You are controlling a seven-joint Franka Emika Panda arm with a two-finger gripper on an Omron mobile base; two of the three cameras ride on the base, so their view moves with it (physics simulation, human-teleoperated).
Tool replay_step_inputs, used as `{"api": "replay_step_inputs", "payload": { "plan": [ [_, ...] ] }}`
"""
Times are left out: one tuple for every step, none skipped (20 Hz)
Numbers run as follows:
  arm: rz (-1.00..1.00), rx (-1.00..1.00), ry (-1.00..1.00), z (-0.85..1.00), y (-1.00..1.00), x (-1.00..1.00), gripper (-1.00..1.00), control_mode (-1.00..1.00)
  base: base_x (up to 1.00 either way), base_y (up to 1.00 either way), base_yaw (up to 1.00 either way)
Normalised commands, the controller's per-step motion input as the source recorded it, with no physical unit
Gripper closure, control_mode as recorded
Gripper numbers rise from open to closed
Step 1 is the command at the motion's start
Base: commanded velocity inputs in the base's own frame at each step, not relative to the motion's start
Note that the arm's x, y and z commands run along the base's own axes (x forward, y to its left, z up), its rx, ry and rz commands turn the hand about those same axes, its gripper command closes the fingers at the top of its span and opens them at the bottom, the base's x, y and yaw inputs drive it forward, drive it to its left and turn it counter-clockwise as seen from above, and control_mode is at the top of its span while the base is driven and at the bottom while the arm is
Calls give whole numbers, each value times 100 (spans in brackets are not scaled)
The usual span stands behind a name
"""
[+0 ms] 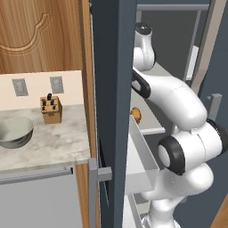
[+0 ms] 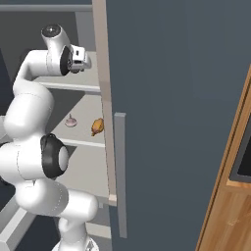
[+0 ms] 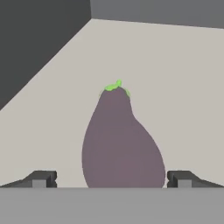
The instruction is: Take the eggplant, chicken drumstick, and garlic from the freezer and place them in the bowl on the counter.
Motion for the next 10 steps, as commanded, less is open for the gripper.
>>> {"api": "replay_step_inputs", "payload": {
  "plan": [
    [0,0,0,0,8,26,-100,-100,0,0,0],
    [0,0,0,0,7,23,-100,-100,0,0,0],
    [0,0,0,0,9,23,-100,-100,0,0,0],
    [0,0,0,0,1,21,-100,-100,0,0,0],
    [0,0,0,0,0,11,-100,-100,0,0,0],
    [2,0,0,0,0,0,-100,-100,0,0,0],
    [2,0,0,0,0,0,-100,-100,0,0,0],
    [2,0,0,-1,0,0,-100,-100,0,0,0],
    [2,0,0,-6,0,0,-100,-100,0,0,0],
    [2,0,0,-9,0,0,-100,-100,0,0,0]
  ]
}}
